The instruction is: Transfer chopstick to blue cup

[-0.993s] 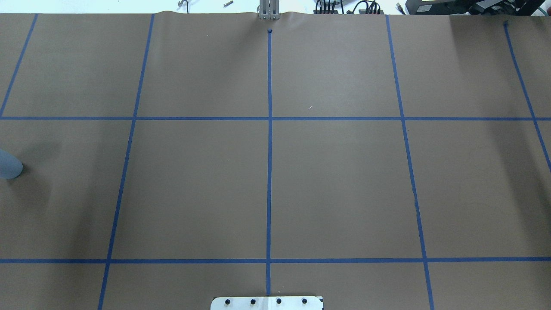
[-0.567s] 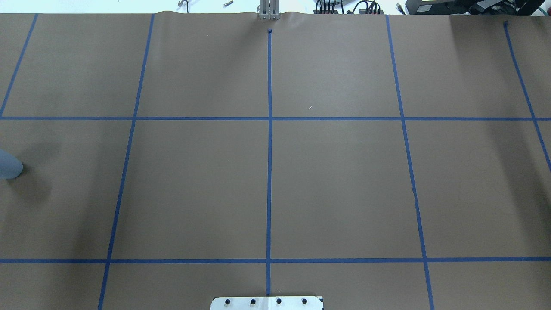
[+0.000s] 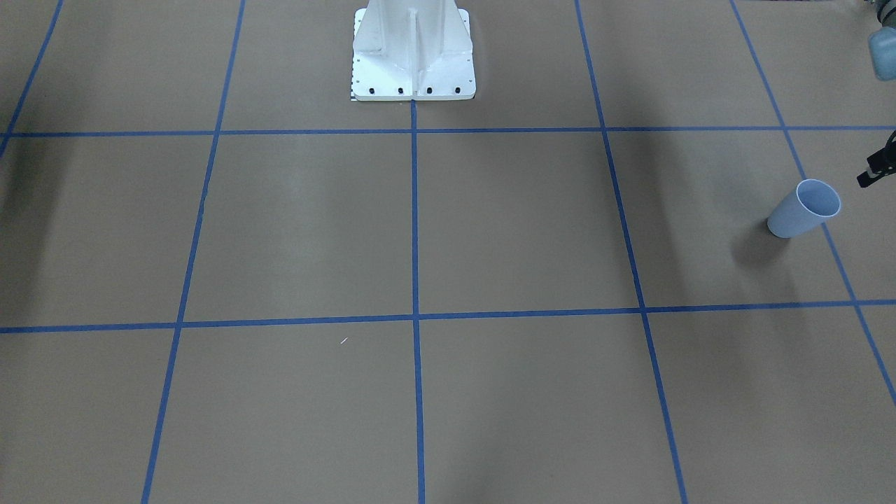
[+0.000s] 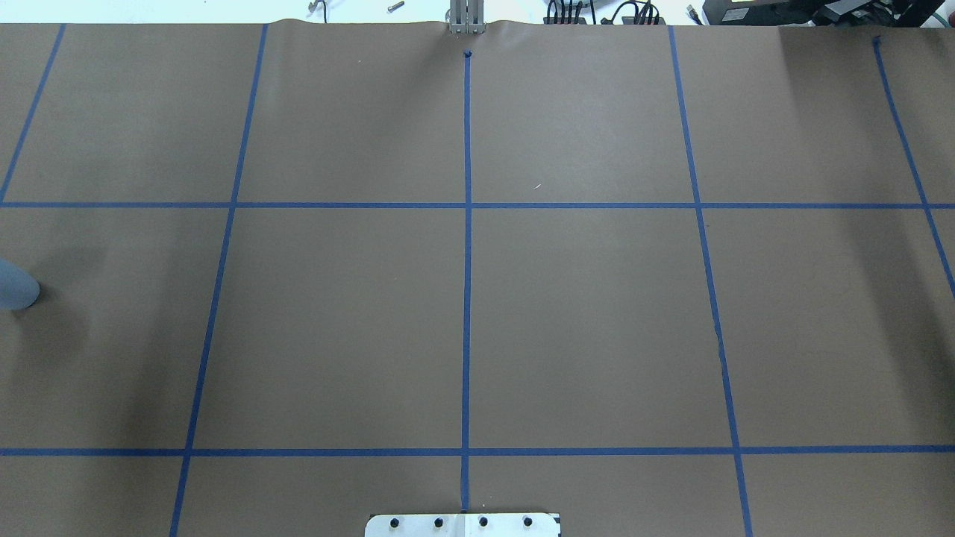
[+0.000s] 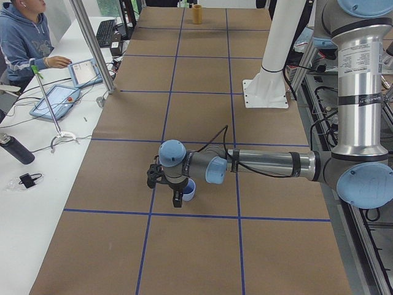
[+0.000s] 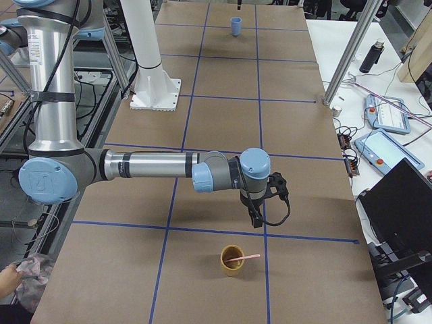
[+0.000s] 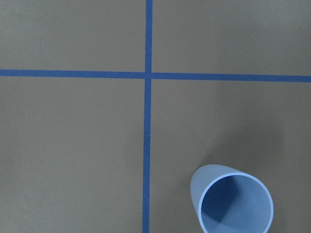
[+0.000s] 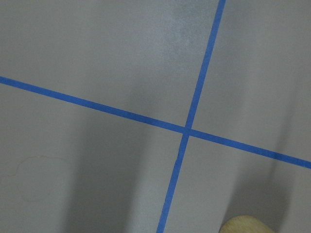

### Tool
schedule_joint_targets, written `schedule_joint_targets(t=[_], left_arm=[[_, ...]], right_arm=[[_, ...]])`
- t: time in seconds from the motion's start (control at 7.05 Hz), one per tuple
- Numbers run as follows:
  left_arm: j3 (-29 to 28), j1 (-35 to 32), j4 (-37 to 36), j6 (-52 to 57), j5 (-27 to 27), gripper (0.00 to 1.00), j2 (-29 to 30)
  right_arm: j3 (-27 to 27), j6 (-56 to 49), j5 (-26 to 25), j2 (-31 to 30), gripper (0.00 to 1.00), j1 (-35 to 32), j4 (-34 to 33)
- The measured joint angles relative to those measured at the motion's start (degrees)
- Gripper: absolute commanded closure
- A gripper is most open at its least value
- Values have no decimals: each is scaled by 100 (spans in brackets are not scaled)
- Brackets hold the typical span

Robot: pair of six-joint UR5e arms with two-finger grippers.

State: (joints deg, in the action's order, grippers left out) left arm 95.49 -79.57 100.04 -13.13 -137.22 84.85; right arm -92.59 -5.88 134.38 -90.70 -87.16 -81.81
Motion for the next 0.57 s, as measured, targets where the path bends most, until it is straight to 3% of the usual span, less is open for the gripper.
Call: schedule_joint_targets(t=[0.57], left_arm=[[-323,279,214,-32,2,3,68]], right_arm=[[60,14,35,0,0,125,-9]])
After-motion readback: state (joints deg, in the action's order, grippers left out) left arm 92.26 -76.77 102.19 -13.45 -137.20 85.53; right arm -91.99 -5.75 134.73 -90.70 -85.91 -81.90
